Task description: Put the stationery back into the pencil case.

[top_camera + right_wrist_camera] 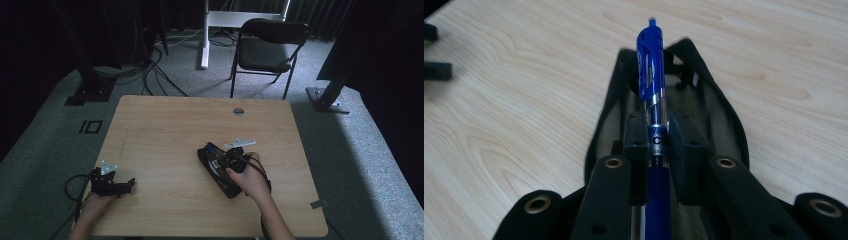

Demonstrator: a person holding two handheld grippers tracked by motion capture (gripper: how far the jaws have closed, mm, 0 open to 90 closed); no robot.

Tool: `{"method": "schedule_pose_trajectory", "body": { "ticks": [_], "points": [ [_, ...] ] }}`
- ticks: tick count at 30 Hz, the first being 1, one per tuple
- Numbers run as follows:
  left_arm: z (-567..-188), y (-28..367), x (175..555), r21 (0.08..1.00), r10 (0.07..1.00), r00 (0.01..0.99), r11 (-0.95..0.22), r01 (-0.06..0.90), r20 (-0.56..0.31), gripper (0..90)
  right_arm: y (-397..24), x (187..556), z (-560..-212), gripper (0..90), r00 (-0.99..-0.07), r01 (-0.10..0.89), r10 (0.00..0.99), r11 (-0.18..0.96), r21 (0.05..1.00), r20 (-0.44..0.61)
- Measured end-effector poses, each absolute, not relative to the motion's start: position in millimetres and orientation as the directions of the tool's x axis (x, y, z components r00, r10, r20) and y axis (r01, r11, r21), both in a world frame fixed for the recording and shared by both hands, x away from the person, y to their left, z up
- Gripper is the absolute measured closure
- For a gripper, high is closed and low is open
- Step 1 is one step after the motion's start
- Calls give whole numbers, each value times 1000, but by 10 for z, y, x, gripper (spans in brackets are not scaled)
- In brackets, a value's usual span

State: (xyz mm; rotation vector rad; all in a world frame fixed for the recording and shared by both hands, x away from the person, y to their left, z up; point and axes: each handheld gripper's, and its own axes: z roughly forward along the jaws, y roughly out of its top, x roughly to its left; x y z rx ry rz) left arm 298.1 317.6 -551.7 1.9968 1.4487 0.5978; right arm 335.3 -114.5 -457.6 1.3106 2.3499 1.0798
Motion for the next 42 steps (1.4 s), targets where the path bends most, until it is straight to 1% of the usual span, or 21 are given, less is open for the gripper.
{"method": "schedule_pose_trajectory", "body": {
  "ticks": [16,42],
  "points": [
    [-5517,3177,2981,691,952,305,-230,685,14,3,-1109,3429,-4806,793,-561,675,820,375,635,112],
    [-5515,3179,2980,690,952,307,-232,686,15,3,-881,3622,-4930,792,-584,696,809,455,555,69]
  ]
}}
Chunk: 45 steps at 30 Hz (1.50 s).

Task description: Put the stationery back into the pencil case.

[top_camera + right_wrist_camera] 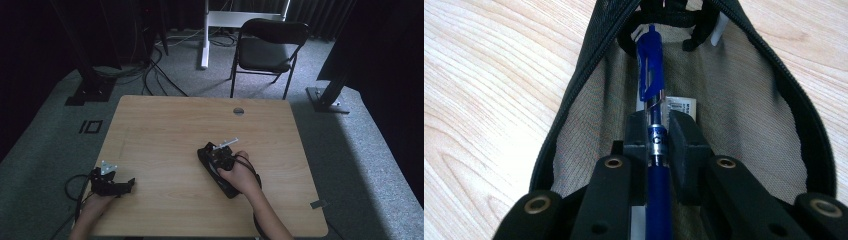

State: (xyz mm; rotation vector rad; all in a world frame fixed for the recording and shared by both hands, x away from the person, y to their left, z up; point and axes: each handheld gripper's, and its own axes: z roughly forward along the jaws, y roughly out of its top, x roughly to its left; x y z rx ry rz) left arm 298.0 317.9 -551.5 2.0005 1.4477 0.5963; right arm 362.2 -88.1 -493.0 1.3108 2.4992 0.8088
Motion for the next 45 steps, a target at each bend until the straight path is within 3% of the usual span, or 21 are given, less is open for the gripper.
{"method": "schedule_pose_trajectory", "body": {
  "ticks": [18,22,45],
  "points": [
    [-5515,3179,2980,690,952,307,-232,686,15,3,-786,3700,-5033,788,-595,715,802,495,493,59],
    [-5515,3179,2980,690,952,307,-232,686,15,3,-776,3701,-5055,744,-602,712,797,507,486,49],
    [-5515,3179,2980,690,952,307,-232,686,15,3,-926,3664,-4726,738,-597,690,797,453,564,90]
  ]
}}
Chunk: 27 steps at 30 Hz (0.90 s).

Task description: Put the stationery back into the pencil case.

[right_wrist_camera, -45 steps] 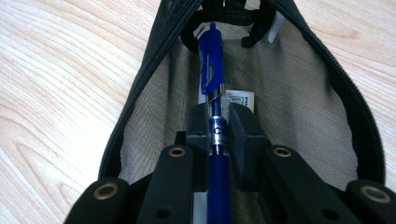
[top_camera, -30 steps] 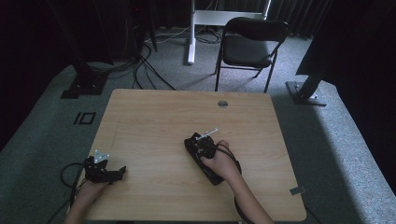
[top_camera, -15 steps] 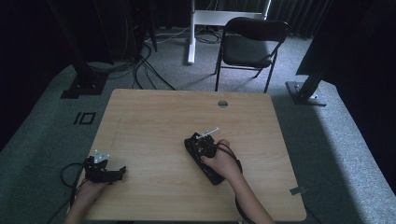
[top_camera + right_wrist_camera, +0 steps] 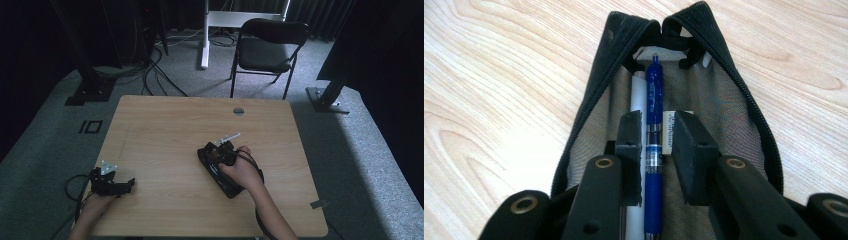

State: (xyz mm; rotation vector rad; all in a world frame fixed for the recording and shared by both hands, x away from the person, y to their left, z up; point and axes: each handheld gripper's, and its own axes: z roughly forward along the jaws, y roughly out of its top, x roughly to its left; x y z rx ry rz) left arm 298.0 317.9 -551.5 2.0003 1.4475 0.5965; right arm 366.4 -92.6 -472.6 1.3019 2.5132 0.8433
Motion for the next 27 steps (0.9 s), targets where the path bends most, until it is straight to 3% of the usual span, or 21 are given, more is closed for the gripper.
{"method": "schedule_pose_trajectory", "body": {
  "ticks": [22,27],
  "points": [
    [-5516,3177,2980,691,952,306,-230,686,14,3,-1106,3583,-4327,711,-600,623,794,389,679,96],
    [-5516,3178,2980,691,952,306,-230,685,14,3,-1168,3581,-4272,667,-591,598,803,374,709,75]
  ]
}}
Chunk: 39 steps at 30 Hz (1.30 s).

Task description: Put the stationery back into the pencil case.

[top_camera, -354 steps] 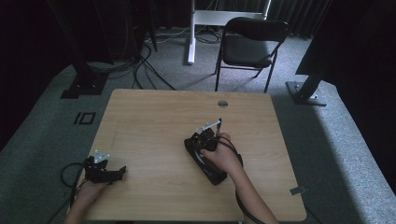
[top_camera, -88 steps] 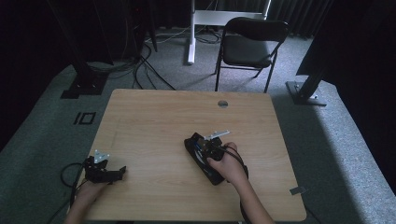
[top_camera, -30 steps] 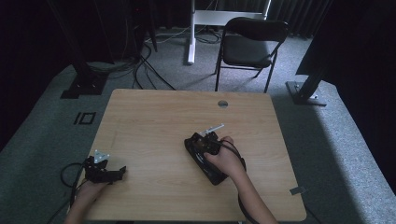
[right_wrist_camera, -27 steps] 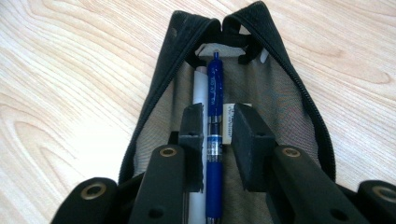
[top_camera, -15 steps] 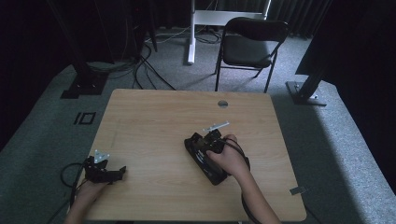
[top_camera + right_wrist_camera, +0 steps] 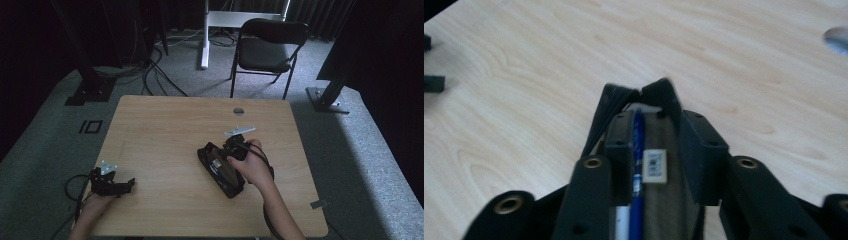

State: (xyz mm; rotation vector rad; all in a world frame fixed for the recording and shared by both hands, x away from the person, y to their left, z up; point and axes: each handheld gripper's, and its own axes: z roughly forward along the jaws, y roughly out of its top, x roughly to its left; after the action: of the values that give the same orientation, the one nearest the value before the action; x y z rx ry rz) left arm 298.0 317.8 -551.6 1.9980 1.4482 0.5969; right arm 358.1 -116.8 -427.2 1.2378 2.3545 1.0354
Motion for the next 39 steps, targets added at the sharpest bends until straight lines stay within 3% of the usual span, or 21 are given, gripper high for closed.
{"method": "schedule_pose_trajectory", "body": {
  "ticks": [7,15,39],
  "points": [
    [-5516,3177,2980,691,952,306,-230,686,14,3,-1260,3611,-4260,599,-565,583,823,346,735,61],
    [-5516,3178,2980,691,952,306,-230,686,14,3,-1383,3655,-4259,463,-520,572,852,296,765,59],
    [-5515,3179,2980,690,952,307,-232,686,15,3,-1832,3693,-4580,385,-405,610,911,202,766,82]
  ]
}}
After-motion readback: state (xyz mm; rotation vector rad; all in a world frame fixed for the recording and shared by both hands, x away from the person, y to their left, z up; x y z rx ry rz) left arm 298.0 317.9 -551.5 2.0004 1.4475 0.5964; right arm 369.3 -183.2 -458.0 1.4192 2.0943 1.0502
